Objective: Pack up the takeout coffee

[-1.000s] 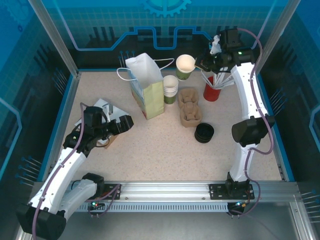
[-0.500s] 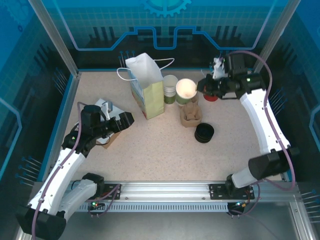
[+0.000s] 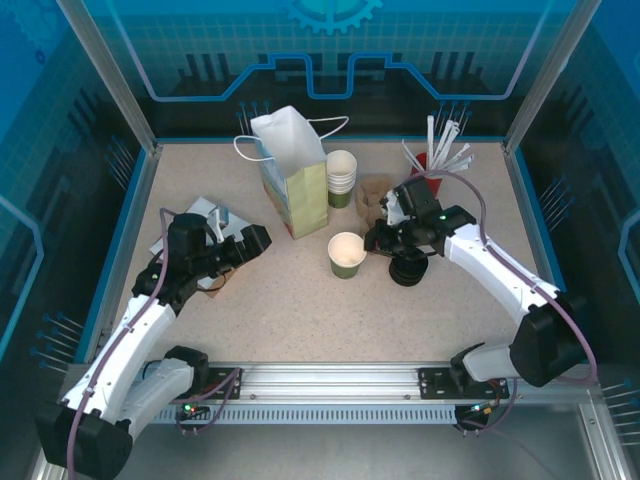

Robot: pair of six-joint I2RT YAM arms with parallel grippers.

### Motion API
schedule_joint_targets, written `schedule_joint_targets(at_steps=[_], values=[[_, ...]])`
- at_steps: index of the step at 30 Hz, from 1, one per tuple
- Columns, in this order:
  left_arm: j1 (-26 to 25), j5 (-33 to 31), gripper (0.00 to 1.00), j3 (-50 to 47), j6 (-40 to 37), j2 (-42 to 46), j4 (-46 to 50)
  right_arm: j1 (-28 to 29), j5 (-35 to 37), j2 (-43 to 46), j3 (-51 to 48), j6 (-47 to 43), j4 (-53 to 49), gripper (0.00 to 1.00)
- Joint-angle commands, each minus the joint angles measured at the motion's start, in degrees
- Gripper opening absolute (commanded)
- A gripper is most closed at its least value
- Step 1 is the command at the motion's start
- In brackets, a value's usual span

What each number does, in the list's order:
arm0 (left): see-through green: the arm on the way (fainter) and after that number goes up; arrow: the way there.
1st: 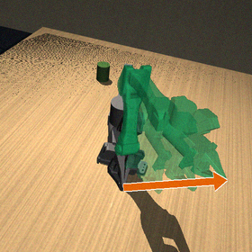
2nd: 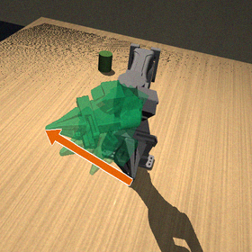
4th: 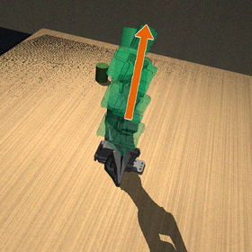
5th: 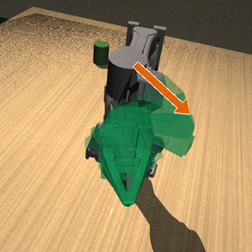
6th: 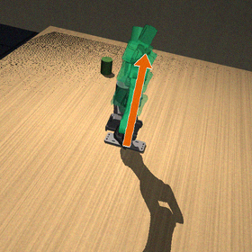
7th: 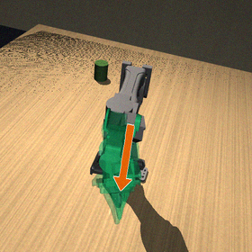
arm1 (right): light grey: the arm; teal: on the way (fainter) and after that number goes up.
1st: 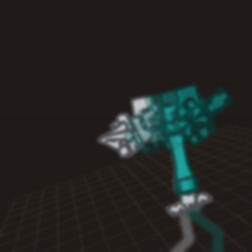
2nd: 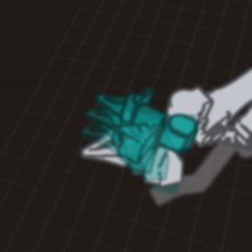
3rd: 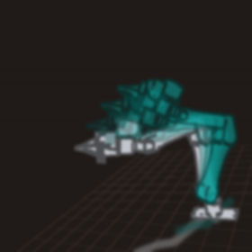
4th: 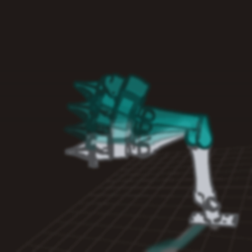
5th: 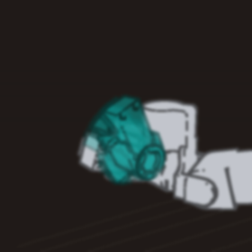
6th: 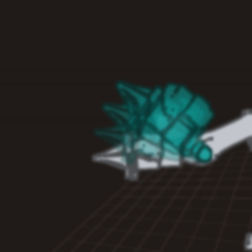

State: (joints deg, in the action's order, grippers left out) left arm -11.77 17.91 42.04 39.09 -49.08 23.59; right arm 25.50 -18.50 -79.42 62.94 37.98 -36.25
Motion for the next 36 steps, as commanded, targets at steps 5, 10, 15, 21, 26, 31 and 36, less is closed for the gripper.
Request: schedule_joint_targets(at_steps=[5,10,15,21,26,31,36], values=[[0.17,1.68,0.99,-0.91,0.81,-0.10,-1.03,0.90,1.51,-3.99,-3.06,-0.18,9.93,0.08],[0.17,1.62,0.99,-0.78,0.81,-0.20,-1.08,1.22,1.50,-6.89,-3.26,-0.73,10.07,0.09],[0.17,1.64,0.99,-0.52,0.81,-0.31,-1.13,1.22,1.28,-8.42,-3.44,-0.68,9.32,0.13],[0.10,1.60,0.99,0.66,-0.20,-0.79,-0.37,1.09,3.01,-6.81,-1.75,-2.01,5.44,0.31],[0.08,2.16,0.99,2.15,-1.25,-0.93,-0.46,-1.03,5.23,-2.56,1.49,-4.90,-2.17,0.41],[-1.46,2.79,0.99,2.61,-1.47,-0.93,-3.08,-7.22,7.57,1.63,4.44,-10.35,-12.95,0.49],[-5.03,1.35,0.99,2.96,-1.67,-2.34,-6.01,-14.48,9.59,3.30,3.66,-16.05,-20.26,0.56]])
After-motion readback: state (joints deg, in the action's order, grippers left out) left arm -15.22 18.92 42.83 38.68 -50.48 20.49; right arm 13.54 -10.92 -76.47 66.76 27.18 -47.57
